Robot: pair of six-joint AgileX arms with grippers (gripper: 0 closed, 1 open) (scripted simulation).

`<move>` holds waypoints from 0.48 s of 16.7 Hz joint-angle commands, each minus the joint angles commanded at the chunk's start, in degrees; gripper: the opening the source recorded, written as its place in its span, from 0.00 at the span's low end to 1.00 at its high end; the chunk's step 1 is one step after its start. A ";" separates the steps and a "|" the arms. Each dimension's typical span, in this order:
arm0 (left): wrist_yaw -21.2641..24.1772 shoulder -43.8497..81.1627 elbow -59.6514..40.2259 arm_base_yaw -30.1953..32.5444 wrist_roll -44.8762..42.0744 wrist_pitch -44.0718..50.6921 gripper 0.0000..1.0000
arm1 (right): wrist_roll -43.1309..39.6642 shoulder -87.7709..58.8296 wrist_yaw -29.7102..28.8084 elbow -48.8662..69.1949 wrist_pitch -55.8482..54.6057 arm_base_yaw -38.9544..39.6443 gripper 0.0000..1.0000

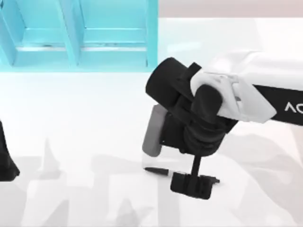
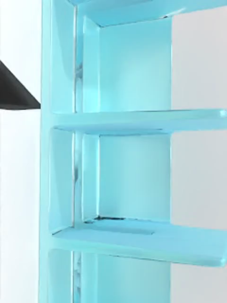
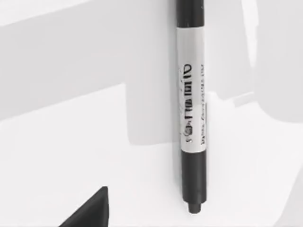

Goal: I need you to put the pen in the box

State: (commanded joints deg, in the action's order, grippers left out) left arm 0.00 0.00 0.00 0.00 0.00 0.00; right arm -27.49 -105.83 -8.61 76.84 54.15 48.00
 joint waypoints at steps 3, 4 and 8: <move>0.00 0.00 0.00 0.00 0.00 0.00 1.00 | -1.19 -2.94 -0.37 2.43 1.97 1.78 1.00; 0.00 0.00 0.00 0.00 0.00 0.00 1.00 | -1.19 -2.94 -0.37 2.43 1.97 1.78 1.00; 0.00 0.00 0.00 0.00 0.00 0.00 1.00 | -1.11 -2.79 -0.30 2.26 1.84 1.53 1.00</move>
State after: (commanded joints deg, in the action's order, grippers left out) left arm 0.00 0.00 0.00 0.00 0.00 0.00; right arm -28.60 -108.61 -8.90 79.10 55.99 49.53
